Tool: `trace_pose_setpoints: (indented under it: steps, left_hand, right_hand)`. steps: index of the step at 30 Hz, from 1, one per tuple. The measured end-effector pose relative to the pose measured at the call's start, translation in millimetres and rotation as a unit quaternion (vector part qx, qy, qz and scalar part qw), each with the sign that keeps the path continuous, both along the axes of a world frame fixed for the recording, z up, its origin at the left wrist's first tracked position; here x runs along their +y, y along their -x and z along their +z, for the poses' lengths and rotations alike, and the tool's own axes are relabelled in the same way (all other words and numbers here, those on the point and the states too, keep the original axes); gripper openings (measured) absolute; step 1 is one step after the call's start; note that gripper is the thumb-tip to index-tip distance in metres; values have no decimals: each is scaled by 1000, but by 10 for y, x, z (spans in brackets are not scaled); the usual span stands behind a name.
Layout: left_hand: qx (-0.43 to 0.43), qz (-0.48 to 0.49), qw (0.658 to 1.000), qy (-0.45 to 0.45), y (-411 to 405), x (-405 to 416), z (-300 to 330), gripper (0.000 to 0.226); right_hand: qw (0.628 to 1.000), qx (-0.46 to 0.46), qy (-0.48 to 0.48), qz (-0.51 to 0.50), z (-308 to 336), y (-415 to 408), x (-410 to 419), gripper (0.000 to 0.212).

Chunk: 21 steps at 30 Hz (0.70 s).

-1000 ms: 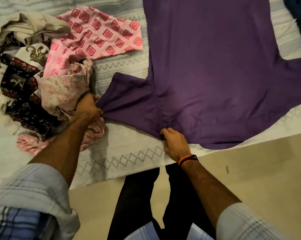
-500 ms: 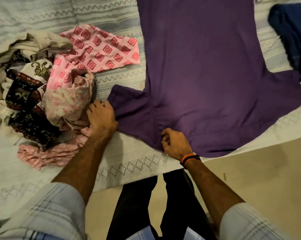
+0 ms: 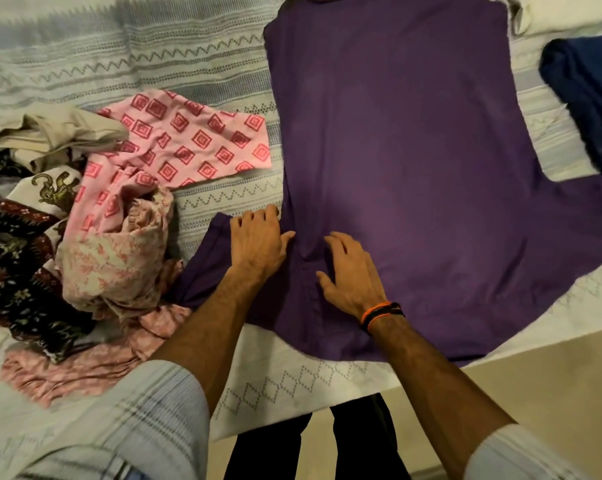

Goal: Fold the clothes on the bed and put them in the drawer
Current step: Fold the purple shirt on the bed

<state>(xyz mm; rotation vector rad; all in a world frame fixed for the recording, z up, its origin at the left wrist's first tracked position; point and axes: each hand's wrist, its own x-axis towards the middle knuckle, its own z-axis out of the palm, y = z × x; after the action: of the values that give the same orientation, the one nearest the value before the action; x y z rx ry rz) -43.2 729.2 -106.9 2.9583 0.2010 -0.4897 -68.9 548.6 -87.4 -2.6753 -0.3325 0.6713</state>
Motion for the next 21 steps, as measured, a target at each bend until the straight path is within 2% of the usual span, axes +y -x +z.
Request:
trace_pose_setpoints:
  steps: [3, 5, 6, 7, 8, 10, 12, 13, 15, 18, 21]
  left_hand:
    - [57, 82, 994, -33, -78, 74, 29, 35]
    - [102, 216, 971, 3, -109, 115, 96, 37]
    - [113, 260, 959, 15, -111, 118, 106, 39]
    - [111, 262, 959, 13, -109, 103, 135, 42]
    - [83, 218, 972, -1, -111, 81, 156, 44]
    - [-19, 54, 998, 7, -117, 35, 89, 51]
    - [-81, -92, 991, 54, -119, -29, -37, 58]
    - [-82, -129, 987, 53, -101, -53, -80, 56]
    - [-46, -117, 992, -11, -37, -42, -120, 42]
    - [2, -44, 996, -83, 8, -3, -35, 30]
    - [-50, -66, 994, -73, -178, -114, 7, 20]
  right_hand:
    - [1000, -3, 7, 15, -66, -144, 17, 75]
    - [999, 21, 32, 11, -94, -226, 24, 76]
    - [999, 28, 41, 6, -101, -260, 31, 74]
    - [999, 24, 45, 3, -100, -282, 43, 72]
    - [999, 15, 47, -3, -98, -301, 60, 69]
    - [999, -9, 48, -20, -92, -344, 108, 69]
    - [998, -10, 62, -9, -106, -367, 142, 73]
    - [997, -1, 73, 2, -114, -370, 152, 74]
    - [996, 10, 86, 0, -129, -383, 168, 70]
    - [996, 0, 63, -63, -105, -418, 172, 61]
    - [996, -31, 46, -76, -94, -525, 167, 53]
